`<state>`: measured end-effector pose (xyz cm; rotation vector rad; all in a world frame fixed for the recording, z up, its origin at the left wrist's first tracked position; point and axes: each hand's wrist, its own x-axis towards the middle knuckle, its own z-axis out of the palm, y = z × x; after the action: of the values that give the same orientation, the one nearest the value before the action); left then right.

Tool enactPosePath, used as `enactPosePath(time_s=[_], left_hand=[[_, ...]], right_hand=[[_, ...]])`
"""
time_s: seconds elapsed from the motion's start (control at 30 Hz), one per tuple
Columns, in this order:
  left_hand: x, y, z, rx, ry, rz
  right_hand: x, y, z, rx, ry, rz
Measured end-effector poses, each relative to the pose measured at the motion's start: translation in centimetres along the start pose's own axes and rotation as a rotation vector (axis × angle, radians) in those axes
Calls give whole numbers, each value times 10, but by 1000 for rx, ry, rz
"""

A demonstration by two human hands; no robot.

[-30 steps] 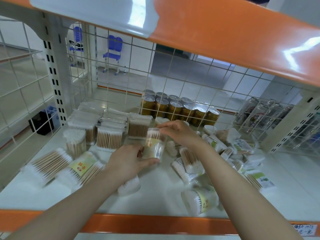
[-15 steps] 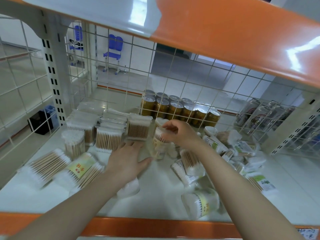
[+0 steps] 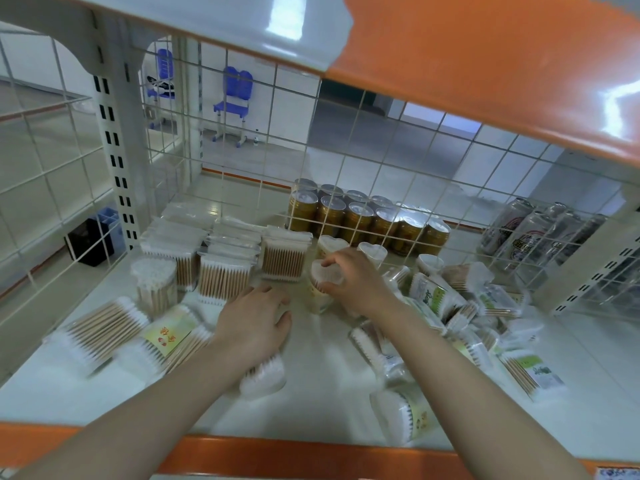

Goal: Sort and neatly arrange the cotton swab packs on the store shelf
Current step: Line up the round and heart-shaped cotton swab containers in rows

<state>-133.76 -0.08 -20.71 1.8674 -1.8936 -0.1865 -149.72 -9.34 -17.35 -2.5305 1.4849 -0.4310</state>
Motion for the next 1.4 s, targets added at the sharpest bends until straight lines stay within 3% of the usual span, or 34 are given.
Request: enactPosePath(time_s=[0.3, 0.73, 1.17, 1.4], left_hand=[[-1, 1, -1, -15, -15, 8], [1, -2, -1, -42, -5, -14], [3, -2, 3, -55, -4, -18], [2, 4, 2, -62, -39, -17]], right_hand=[[-5, -3, 1, -204, 20, -56], [4, 1, 1, -316, 48, -53], [4, 5, 1, -282, 55, -54], [-2, 8, -11, -114, 61, 41]])
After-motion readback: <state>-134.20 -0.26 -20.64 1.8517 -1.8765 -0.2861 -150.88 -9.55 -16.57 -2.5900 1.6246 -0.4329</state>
